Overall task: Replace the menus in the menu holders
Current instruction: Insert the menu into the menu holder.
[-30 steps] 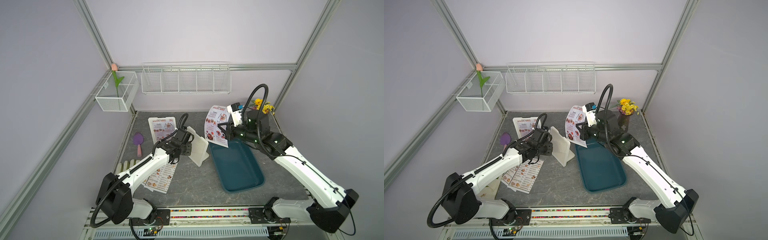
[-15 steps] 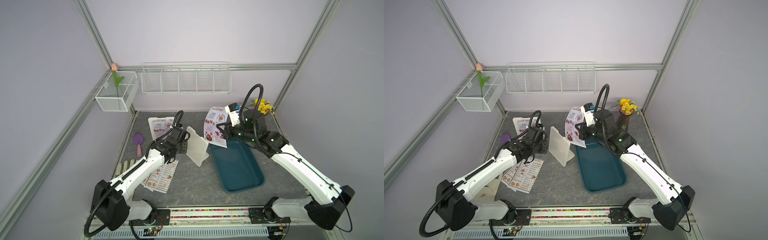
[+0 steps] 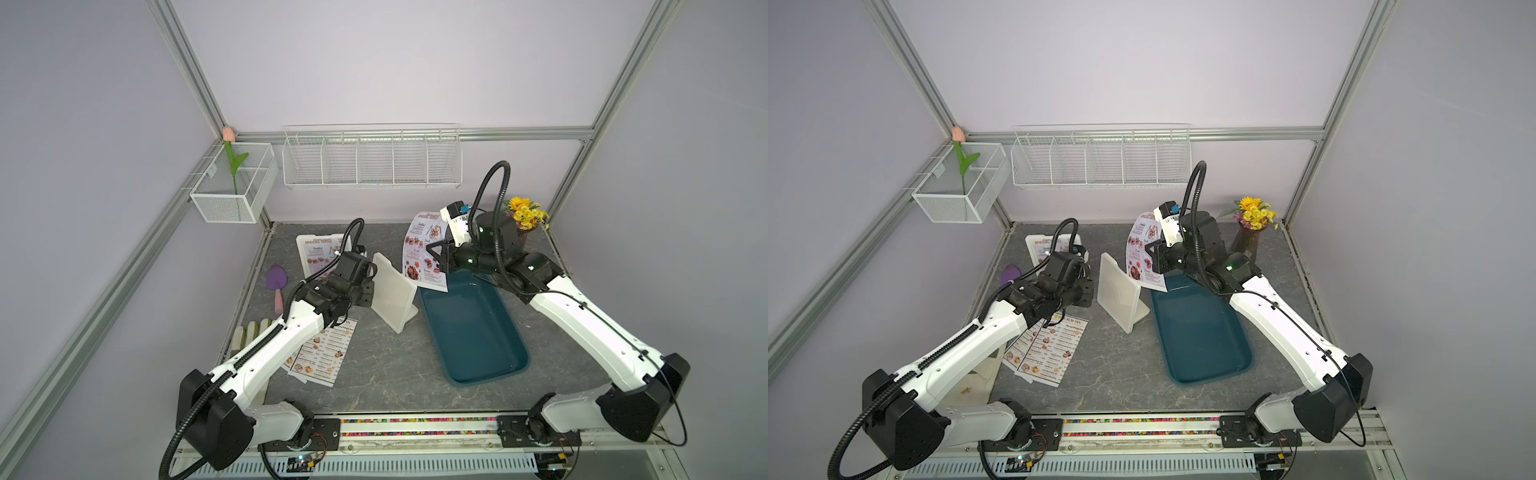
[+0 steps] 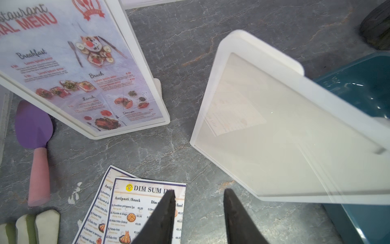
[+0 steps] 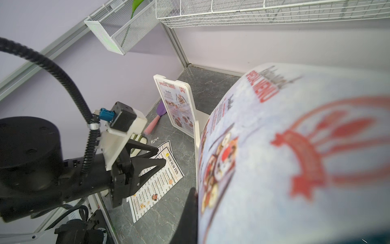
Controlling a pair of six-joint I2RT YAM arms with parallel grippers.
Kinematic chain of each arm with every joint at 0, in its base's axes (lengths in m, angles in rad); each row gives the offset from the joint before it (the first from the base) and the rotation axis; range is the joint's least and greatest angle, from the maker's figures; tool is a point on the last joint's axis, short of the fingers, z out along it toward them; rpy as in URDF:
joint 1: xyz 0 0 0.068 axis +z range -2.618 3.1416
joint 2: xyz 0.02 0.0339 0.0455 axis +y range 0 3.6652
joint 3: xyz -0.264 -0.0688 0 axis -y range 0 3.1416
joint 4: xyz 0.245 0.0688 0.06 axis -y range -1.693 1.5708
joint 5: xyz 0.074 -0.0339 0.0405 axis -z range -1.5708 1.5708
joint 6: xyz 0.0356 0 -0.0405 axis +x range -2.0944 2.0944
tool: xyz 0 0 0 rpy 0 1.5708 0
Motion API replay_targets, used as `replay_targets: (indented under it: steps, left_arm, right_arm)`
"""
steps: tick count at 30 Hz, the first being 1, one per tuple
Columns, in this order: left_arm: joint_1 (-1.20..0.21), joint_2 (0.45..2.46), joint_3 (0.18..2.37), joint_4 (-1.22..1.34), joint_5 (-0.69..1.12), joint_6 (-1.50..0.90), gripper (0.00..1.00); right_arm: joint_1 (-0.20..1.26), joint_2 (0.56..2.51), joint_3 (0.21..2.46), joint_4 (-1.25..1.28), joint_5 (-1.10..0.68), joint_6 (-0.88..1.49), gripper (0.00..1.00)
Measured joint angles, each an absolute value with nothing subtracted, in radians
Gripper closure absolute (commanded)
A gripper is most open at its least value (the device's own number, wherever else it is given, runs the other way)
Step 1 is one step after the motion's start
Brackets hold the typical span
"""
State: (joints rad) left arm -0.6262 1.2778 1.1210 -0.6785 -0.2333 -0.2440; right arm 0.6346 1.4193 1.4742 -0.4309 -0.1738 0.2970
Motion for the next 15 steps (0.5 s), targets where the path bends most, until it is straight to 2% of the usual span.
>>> replay_targets:
  steps: [15]
  left_arm:
    - [-0.626,1.232,1.208,-0.703,-0.200,-0.200,0.59]
  right_arm:
    - [0.635,1.497,1.496,-0.419,-0.190,0.276,0.93]
